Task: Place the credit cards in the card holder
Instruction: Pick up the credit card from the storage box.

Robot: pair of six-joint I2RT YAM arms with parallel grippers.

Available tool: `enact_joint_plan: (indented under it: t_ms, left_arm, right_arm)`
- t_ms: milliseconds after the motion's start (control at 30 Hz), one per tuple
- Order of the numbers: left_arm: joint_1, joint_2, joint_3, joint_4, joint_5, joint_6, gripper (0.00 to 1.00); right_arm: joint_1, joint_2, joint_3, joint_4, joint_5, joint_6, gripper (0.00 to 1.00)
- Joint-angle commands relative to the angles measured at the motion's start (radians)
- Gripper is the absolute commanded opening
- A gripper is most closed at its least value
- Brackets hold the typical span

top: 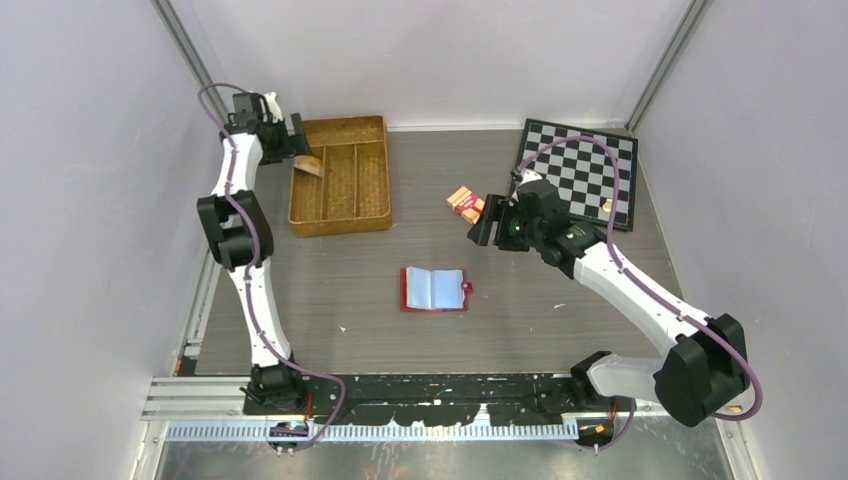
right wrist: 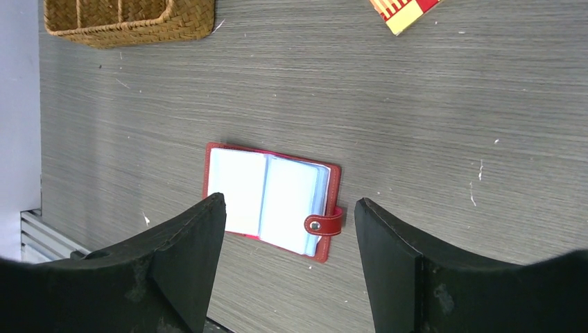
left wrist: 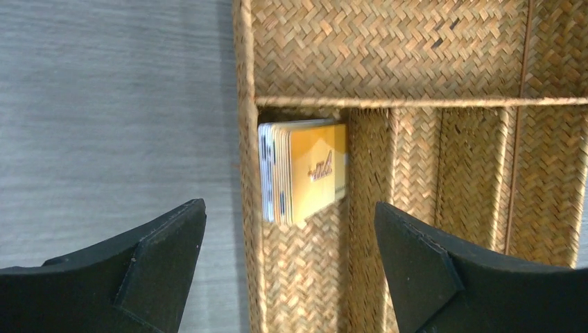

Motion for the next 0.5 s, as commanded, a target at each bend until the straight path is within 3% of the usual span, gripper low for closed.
enact_joint_plan:
  t_ms: [0, 467]
  left_arm:
    - [0.007, 0.098, 0.142, -0.084, 0.068, 0.042, 0.93]
    - [0.037, 0.2, 0.227, -0.141, 0.036, 0.061, 0.86]
  right_arm:
    - [-0.008, 0.006, 0.055, 0.015, 0.004, 0.042, 0.73]
    - [-0.007, 0.037, 0.079, 0.003, 0.02, 0.084, 0.73]
